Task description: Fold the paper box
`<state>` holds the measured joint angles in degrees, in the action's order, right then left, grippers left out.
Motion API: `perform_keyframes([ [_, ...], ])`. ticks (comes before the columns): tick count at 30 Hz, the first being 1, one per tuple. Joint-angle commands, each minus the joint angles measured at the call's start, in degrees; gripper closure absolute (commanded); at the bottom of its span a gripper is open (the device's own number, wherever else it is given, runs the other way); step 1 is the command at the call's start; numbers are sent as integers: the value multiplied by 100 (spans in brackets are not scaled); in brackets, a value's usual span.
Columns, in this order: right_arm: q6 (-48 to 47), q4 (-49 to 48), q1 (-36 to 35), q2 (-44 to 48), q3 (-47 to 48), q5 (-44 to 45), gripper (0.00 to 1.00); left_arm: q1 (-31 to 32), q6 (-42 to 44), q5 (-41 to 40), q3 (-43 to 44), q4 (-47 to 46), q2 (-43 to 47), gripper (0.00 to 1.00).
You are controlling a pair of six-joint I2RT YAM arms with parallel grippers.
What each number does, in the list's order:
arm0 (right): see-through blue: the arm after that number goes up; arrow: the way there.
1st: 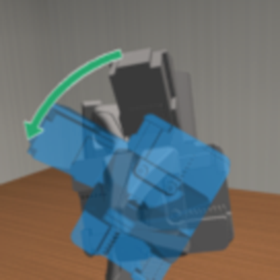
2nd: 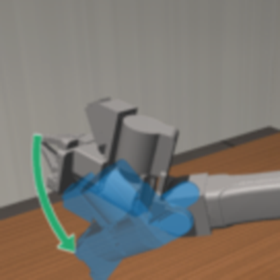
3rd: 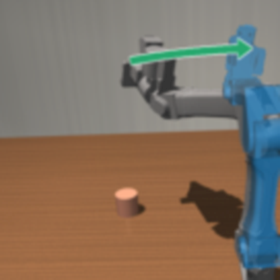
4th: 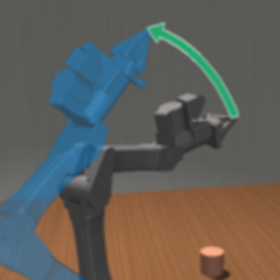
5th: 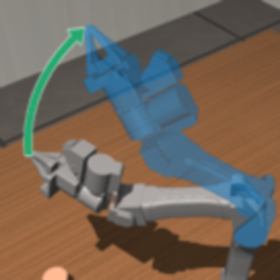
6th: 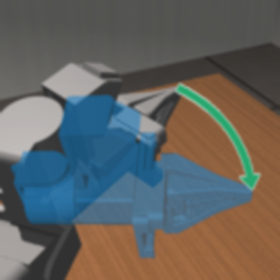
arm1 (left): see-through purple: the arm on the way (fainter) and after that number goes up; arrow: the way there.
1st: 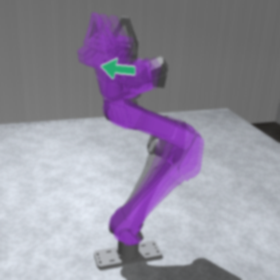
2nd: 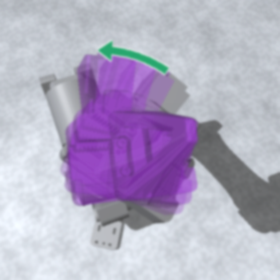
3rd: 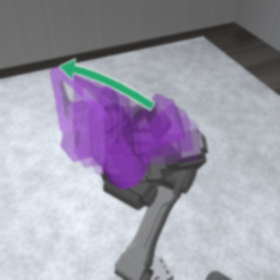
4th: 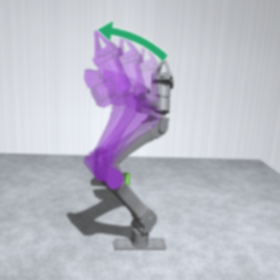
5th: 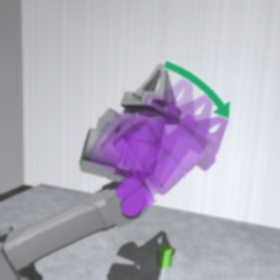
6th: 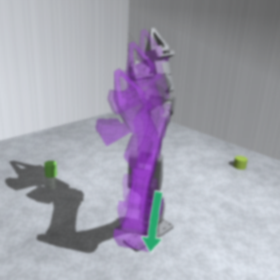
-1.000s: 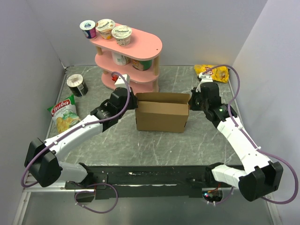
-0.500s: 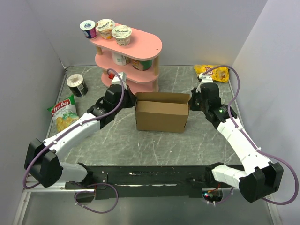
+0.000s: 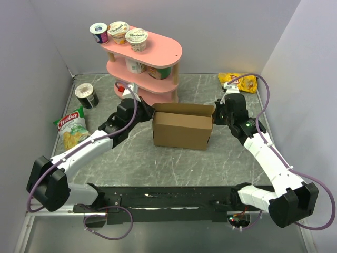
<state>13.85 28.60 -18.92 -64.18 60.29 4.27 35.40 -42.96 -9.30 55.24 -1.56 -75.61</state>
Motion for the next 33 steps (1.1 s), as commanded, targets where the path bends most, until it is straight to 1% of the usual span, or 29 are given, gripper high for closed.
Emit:
perform_keyframes([
  [1,127,-170,-235,73,-70,-515,100,292,-380,553,-532,429,-7,99],
  [10,118,-171,-279,46,-53,-454,100,363,-687,579,-1155,200,152,99],
  [11,127,-171,-279,55,-70,-454,100,389,-731,570,-1217,35,170,99],
  [15,153,-197,-305,73,-97,-445,100,503,-881,377,-1376,-28,196,99],
  [21,136,-206,-332,116,-132,-436,100,538,-819,201,-1437,77,266,99],
  [22,145,-206,-332,143,-140,-314,100,538,-819,166,-1472,103,293,99],
  [26,118,-188,-332,187,-158,-287,100,538,-846,86,-1727,139,416,99],
  [30,109,-171,-332,213,-158,-278,100,538,-723,183,-1763,60,460,99],
  [33,110,-171,-332,231,-158,-269,100,538,-486,323,-1622,86,399,99],
])
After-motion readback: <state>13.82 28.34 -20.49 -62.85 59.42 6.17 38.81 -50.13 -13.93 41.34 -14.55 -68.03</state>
